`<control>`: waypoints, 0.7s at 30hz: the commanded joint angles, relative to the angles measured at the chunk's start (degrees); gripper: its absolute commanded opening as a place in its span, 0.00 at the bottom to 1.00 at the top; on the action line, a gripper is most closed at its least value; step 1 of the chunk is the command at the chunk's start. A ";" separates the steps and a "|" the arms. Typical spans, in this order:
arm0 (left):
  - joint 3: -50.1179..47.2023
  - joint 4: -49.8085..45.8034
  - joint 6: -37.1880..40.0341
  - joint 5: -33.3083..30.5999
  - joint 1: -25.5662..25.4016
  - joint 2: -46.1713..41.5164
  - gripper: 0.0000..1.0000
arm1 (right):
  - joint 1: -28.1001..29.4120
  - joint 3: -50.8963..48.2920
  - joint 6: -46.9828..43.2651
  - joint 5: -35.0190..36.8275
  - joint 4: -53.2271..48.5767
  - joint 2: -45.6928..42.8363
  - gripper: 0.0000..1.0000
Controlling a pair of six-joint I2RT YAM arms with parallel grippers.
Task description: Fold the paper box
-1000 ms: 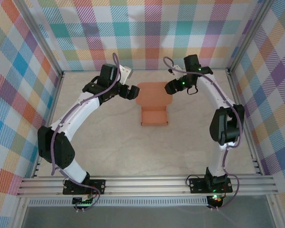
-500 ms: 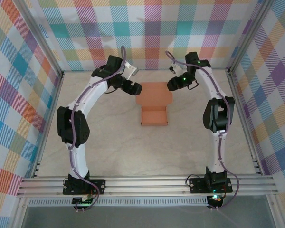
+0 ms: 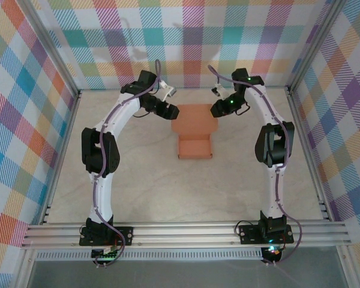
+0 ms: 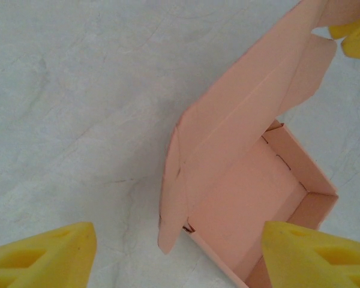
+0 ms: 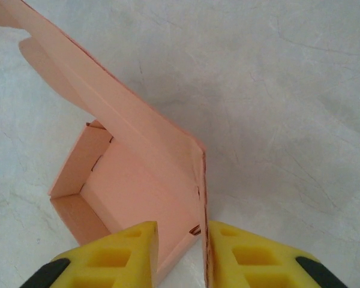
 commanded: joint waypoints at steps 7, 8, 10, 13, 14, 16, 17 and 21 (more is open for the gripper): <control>4.31 -3.18 1.34 1.96 1.08 2.45 0.66 | 1.08 4.68 -3.17 2.54 -4.11 3.46 0.19; 4.39 -3.26 1.39 1.99 1.08 2.58 0.66 | 1.21 5.06 -3.33 2.87 -4.55 3.73 0.19; 4.56 -3.36 1.46 2.03 1.14 2.80 0.66 | 1.21 5.13 -3.38 3.40 -4.57 3.93 0.22; 4.69 -3.53 1.47 2.12 1.17 3.09 0.66 | 1.21 5.49 -2.96 3.99 -4.18 4.26 0.28; 4.73 -3.63 1.55 2.16 1.17 3.20 0.66 | 1.20 5.85 -2.65 4.16 -4.07 4.40 0.28; 4.69 -3.71 1.63 2.45 1.17 3.23 0.66 | 1.14 6.25 -2.31 4.45 -3.96 4.47 0.31; 4.69 -3.71 1.60 2.51 1.17 3.37 0.66 | 1.17 6.48 -2.32 4.50 -3.92 4.53 0.32; 4.67 -3.58 1.54 3.03 1.17 3.45 0.66 | 1.21 6.79 -1.69 4.62 -3.92 4.12 0.34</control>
